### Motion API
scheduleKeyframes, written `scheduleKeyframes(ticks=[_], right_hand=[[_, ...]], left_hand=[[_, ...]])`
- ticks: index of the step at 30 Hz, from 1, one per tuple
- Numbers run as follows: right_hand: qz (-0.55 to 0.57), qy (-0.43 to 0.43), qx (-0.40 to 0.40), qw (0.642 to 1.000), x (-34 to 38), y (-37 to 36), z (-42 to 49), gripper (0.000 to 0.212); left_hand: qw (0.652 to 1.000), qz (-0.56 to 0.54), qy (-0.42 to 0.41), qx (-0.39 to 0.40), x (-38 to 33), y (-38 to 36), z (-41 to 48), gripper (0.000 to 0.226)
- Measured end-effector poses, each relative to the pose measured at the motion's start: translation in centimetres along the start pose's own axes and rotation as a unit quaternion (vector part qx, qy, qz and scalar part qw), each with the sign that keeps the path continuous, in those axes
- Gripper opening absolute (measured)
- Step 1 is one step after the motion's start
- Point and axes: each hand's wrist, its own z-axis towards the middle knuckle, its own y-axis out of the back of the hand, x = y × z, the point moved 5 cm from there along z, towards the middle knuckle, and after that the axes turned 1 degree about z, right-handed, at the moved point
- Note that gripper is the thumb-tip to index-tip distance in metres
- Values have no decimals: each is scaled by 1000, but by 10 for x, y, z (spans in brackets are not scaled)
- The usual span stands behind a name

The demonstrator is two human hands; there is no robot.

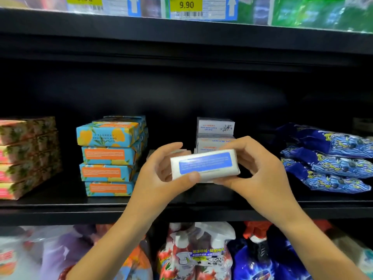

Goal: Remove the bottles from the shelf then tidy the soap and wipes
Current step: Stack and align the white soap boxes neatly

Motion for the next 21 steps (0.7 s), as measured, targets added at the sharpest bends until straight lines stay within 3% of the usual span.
scheduleKeyframes(ticks=[1, 3, 6, 8, 12, 17, 21], right_hand=[[-12, 20, -18, 1000, 0, -1, -3, 38], [-28, 83, -40, 995, 1, -6, -7, 33], [-58, 152, -22, 986, 1, -13, -9, 29], [-75, 135, 21, 988, -1, -14, -7, 34], [-141, 77, 114, 980, -10, -14, -3, 79], [-165, 79, 78, 980, -11, -20, -1, 69], [-185, 66, 4, 981, -13, -18, 11, 69]], left_hand=[[1000, -7, 26, 14, 4, 0, 0, 85], [998, -16, 46, 42, 6, -1, 0, 70], [998, -15, 38, 44, 3, 0, 0, 58], [999, -2, 17, 27, 0, 3, -1, 63], [999, 32, -36, -2, -3, 8, -3, 66], [997, 36, -64, -1, 1, 11, -5, 74], [980, 162, -80, -79, 19, 29, -15, 59]])
